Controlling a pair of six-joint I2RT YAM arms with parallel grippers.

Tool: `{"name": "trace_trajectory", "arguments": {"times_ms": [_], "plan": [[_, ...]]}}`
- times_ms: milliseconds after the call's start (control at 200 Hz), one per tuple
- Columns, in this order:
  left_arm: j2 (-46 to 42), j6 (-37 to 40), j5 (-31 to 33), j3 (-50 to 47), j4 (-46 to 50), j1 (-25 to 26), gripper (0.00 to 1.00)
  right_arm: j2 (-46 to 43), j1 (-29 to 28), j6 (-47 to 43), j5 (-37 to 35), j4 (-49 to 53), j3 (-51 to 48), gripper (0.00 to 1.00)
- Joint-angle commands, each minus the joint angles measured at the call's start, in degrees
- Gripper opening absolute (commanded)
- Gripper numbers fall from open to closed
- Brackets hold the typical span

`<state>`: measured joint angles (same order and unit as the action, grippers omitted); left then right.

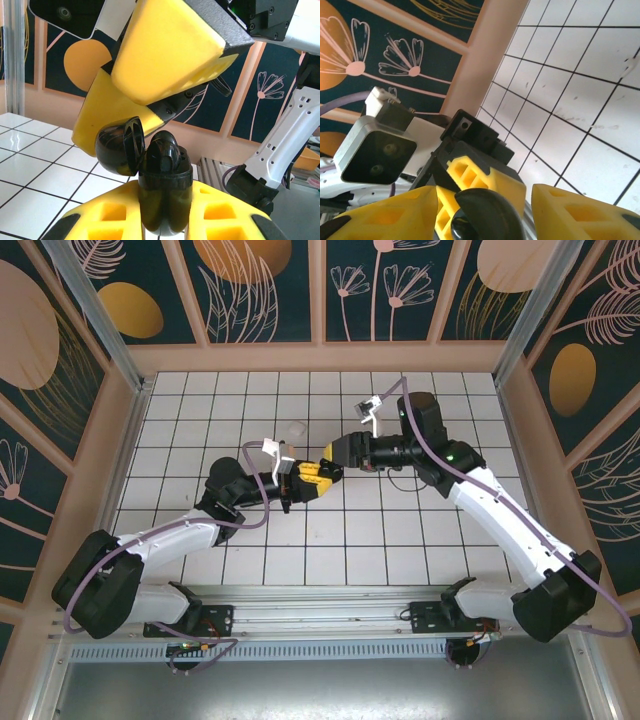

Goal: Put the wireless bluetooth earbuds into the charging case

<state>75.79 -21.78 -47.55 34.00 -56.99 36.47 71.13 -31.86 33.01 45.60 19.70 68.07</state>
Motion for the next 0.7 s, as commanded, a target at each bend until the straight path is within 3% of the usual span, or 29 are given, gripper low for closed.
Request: {"name": "trace_trajectory", "arguments": {"times_ms": [0,415,580,696], "plan": [[-1.35,-1.41,0.28,1.15,-1.97,-0.24,0.00,-2.56,-0.02,0.47,4.76,-3.20,-0.64,0.51],[-0.72,-6.78,2.18,-1.38,-5.43,-1.99,0.00,-10.87,-2.96,-5.82,5.27,-3.72,1.06,0.51],[-2.17,-5.77,4.81,-1.18,-0.76,-2.70,0.00,-11.69,-1.13,-7.63,-8.38,3.98,2.37,0.55],[-2.94,-1.72,8.48,1.11,12.11,-3.88,0.00,-11.41,2.35,-6.30,-18.16,6.24,-0.57,0.57]]}}
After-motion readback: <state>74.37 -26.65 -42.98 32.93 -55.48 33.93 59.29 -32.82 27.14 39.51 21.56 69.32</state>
